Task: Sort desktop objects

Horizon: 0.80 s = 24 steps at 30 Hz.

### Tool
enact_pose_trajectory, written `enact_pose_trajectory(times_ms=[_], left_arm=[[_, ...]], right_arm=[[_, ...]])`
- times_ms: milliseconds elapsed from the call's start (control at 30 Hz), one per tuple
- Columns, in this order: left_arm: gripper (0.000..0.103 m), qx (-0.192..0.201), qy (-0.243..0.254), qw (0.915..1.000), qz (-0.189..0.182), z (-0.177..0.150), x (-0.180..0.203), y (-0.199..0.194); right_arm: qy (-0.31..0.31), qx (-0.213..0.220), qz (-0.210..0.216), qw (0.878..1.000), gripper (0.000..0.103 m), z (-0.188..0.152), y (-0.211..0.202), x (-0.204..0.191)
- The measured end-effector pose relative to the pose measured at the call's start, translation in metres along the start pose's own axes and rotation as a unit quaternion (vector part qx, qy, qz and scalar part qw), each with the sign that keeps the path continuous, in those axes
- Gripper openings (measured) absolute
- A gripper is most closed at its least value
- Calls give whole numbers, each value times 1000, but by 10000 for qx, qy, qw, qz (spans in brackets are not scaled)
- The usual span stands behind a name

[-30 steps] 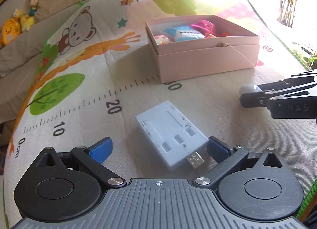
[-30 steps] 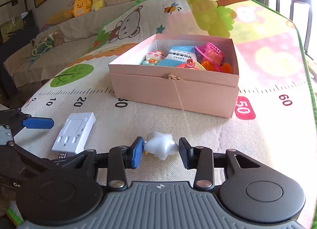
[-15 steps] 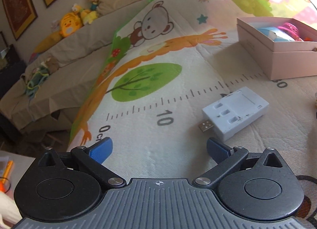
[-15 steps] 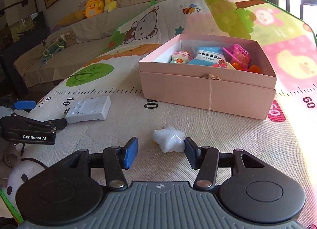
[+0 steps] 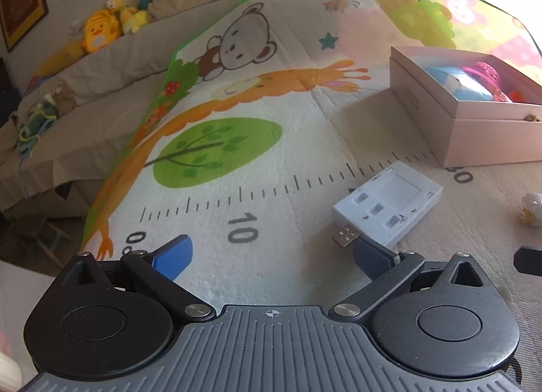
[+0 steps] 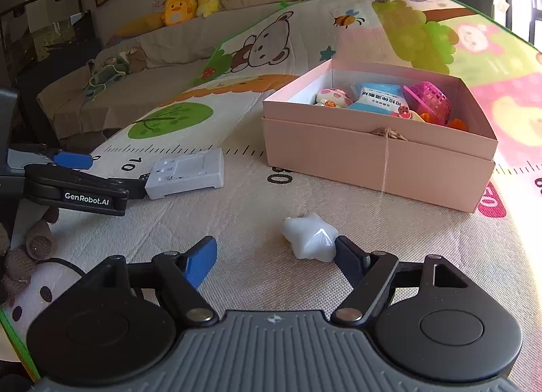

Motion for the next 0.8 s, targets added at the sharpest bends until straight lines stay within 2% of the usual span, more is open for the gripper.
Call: enact_pose_trajectory(times_ms=[133,300,333,433,600,667,767,800], left_arm=[[103,316,-95,9962,-807,-2,3,-16],[103,154,-290,9897,-1396,-3,15,-23],[103,86,-339,9893,-1413,-1,20,-21],[103,-87,-254,9918,-1252,4,37,-12],[103,-86,165,9965,-814,7,46,-3],[103,-12,284,9985,-469,7,36,-2],[103,194,389,9984,349,7,10,-3],[103,256,316,9986,331,7,5,-6]], right_arm=[[82,29,-168,9998,80,-1,-1,4],[266,87,-200,9994,81,-1,-3,10],[257,87,-207,9994,81,0,-3,10],[264,127,-259,9992,81,0,-4,11],[372,216,-334,9985,81,0,-9,18],[328,210,-397,9985,81,-1,-11,19],[242,211,-490,9983,81,-2,-12,19],[210,213,-518,9982,81,-2,-12,18]])
Point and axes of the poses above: each gripper's, at about its wrist camera, not at the fingertips, and y roughly the way its jaws point, x to its right, z to its top, the point moved 9 cm from there along y, roughly the way its jaws point, and after that the axes turned 7 degrees about -x, right-handed, at the moved point
